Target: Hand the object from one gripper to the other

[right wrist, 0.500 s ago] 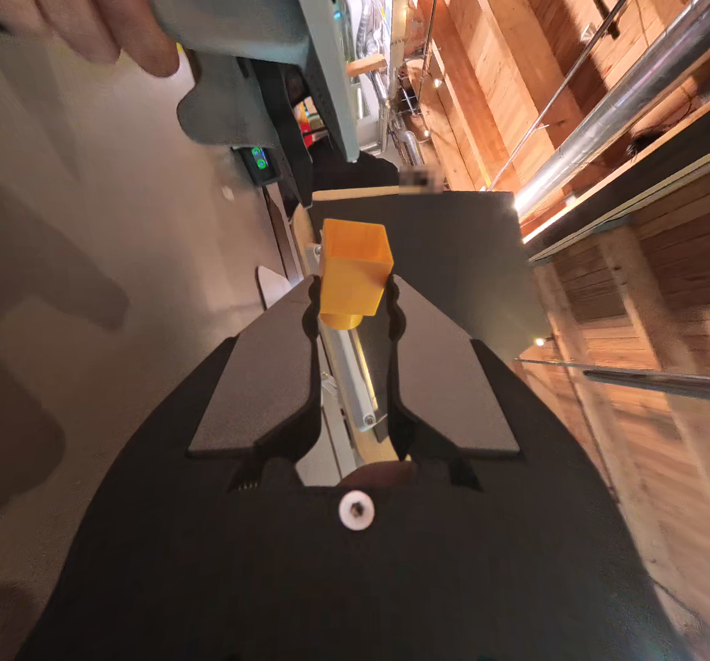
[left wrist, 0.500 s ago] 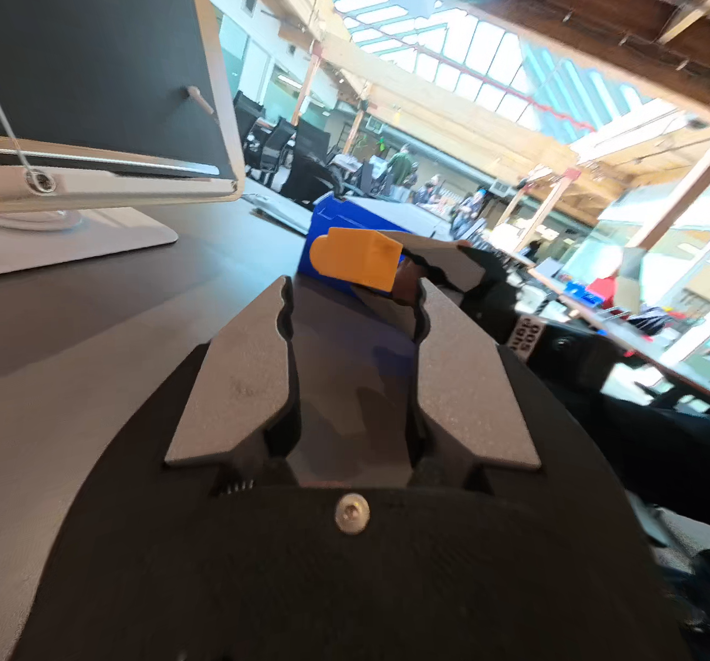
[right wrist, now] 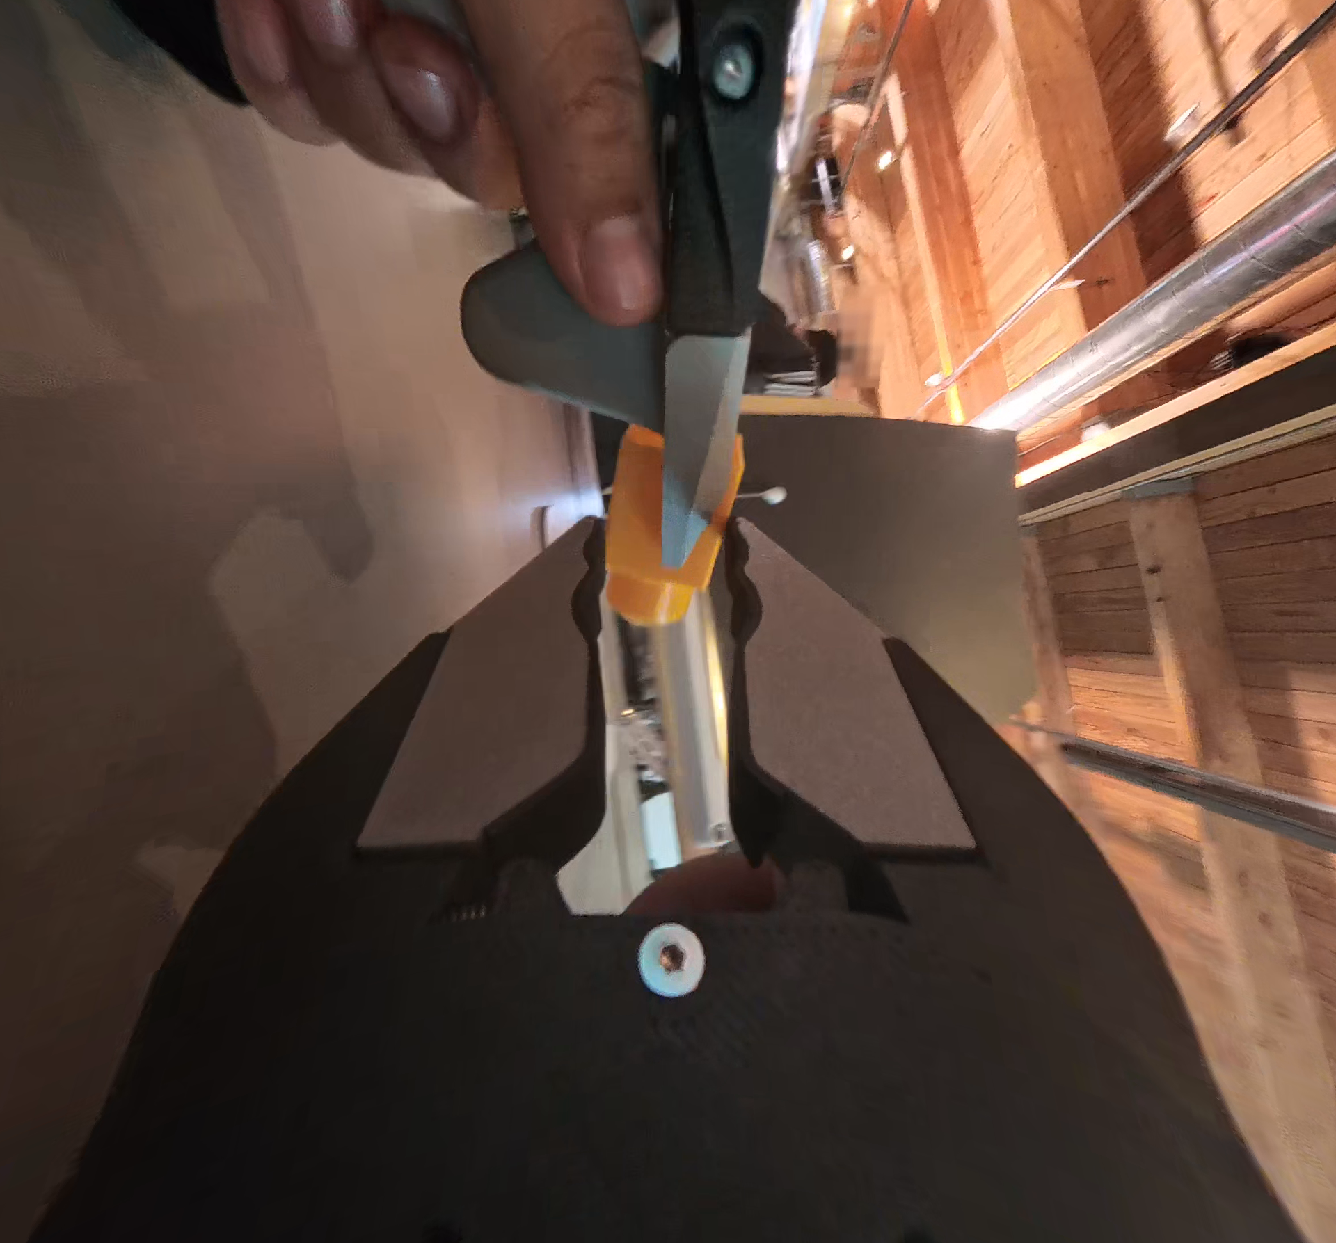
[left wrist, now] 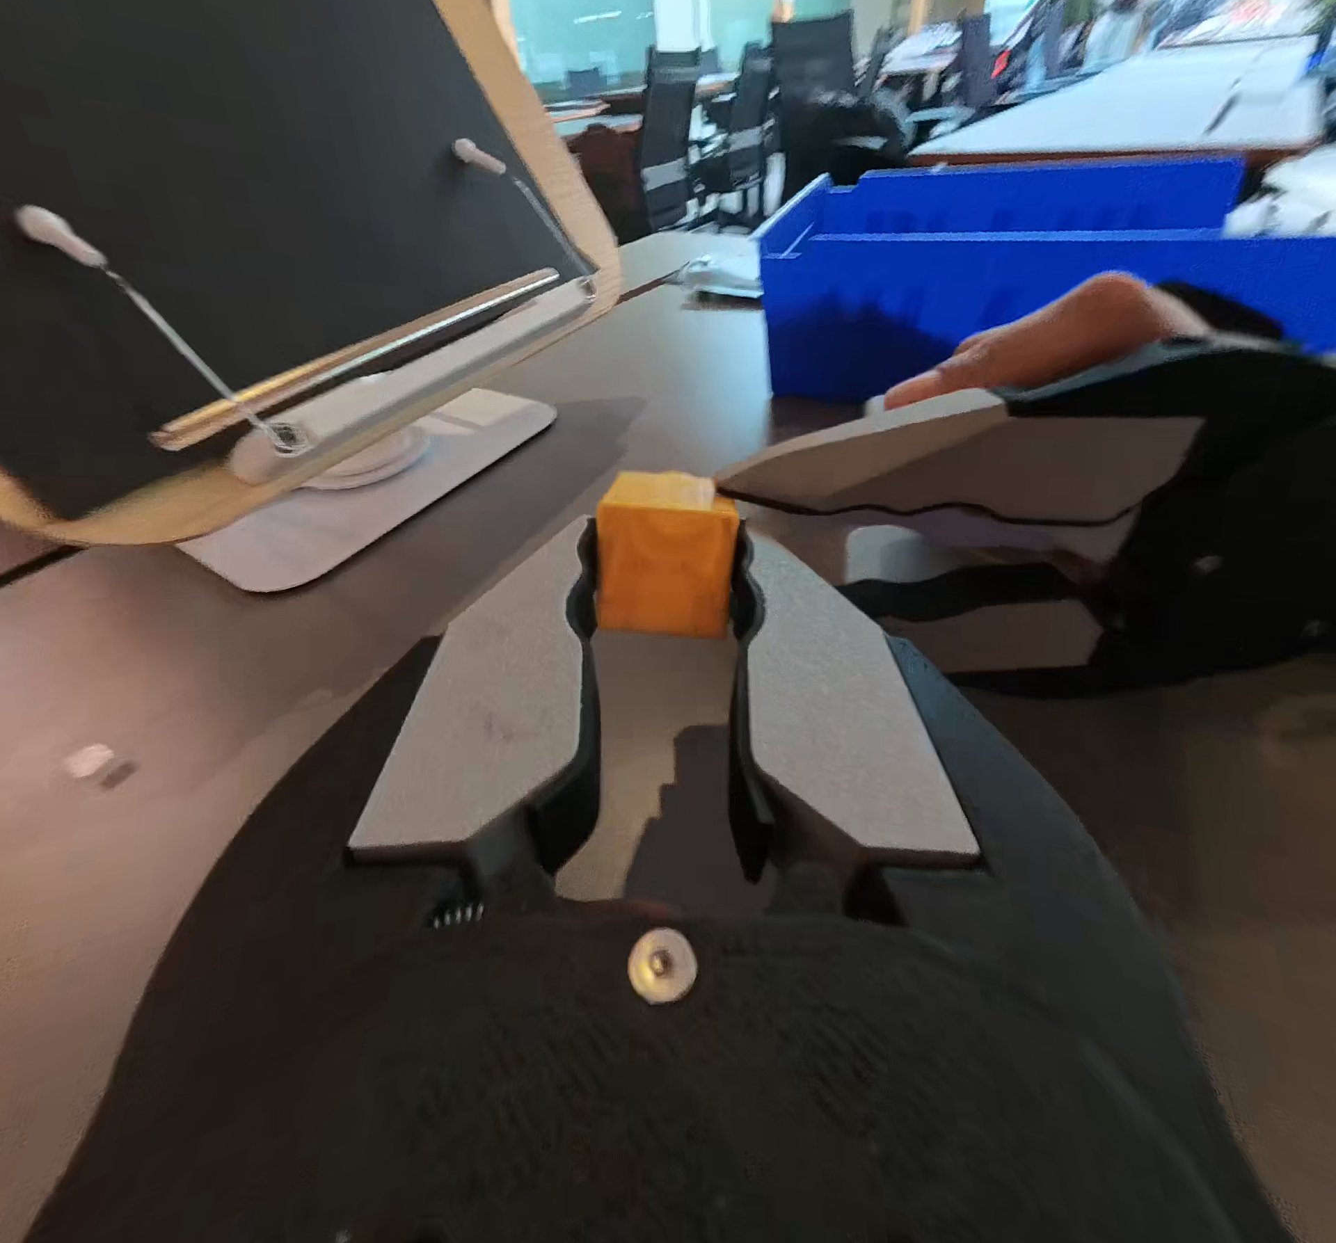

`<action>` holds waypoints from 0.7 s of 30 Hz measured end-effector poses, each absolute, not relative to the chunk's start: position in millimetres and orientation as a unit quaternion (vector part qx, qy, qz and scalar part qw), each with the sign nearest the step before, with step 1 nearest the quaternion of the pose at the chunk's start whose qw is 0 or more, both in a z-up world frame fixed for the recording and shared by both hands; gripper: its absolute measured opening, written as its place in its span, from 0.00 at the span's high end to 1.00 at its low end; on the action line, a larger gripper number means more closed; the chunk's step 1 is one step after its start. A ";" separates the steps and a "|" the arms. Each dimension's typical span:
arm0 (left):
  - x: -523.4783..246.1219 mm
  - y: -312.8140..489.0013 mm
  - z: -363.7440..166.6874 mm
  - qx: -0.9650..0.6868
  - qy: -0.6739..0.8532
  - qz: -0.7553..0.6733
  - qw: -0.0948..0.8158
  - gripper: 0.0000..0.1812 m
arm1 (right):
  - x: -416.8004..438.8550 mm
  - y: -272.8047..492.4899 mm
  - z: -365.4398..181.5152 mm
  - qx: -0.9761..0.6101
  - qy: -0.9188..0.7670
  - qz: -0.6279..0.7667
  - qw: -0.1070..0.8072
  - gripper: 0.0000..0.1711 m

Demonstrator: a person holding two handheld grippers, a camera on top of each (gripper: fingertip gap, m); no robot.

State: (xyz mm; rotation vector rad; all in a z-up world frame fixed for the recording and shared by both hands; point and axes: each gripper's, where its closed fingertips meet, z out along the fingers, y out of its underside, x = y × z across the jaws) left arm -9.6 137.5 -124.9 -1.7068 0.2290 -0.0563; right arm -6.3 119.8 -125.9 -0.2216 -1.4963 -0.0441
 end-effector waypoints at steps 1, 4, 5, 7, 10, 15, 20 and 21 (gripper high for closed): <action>-15.8 138.1 -125.5 -0.752 0.106 0.010 0.650 0.81 | -6.4 124.2 -131.2 -0.124 -0.690 -0.005 0.713 0.84; -30.2 136.8 -127.2 -0.744 0.147 0.133 0.638 0.81 | -4.6 139.6 -135.9 -0.188 -0.700 0.031 0.688 0.80; -32.6 135.7 -127.7 -0.739 0.167 0.176 0.628 0.81 | -3.7 143.7 -134.8 -0.197 -0.698 0.035 0.687 0.78; -30.6 133.2 -124.6 -0.716 0.214 0.253 0.614 0.81 | -2.5 148.6 -137.0 -0.202 -0.701 0.037 0.683 0.76; -9.7 129.9 -123.7 -0.664 0.317 0.327 0.593 0.81 | -2.7 148.1 -141.8 -0.193 -0.708 0.034 0.679 0.73; 18.5 126.3 -150.7 -0.600 0.467 0.375 0.531 0.81 | -0.8 136.1 -144.2 -0.151 -0.717 0.038 0.680 0.69; 39.5 123.6 -154.8 -0.582 0.495 0.342 0.547 0.81 | -0.5 132.8 -156.9 -0.101 -0.730 0.003 0.676 0.74; 39.2 123.1 -153.0 -0.584 0.488 0.339 0.553 0.81 | -0.4 133.1 -156.7 -0.106 -0.732 0.001 0.673 0.75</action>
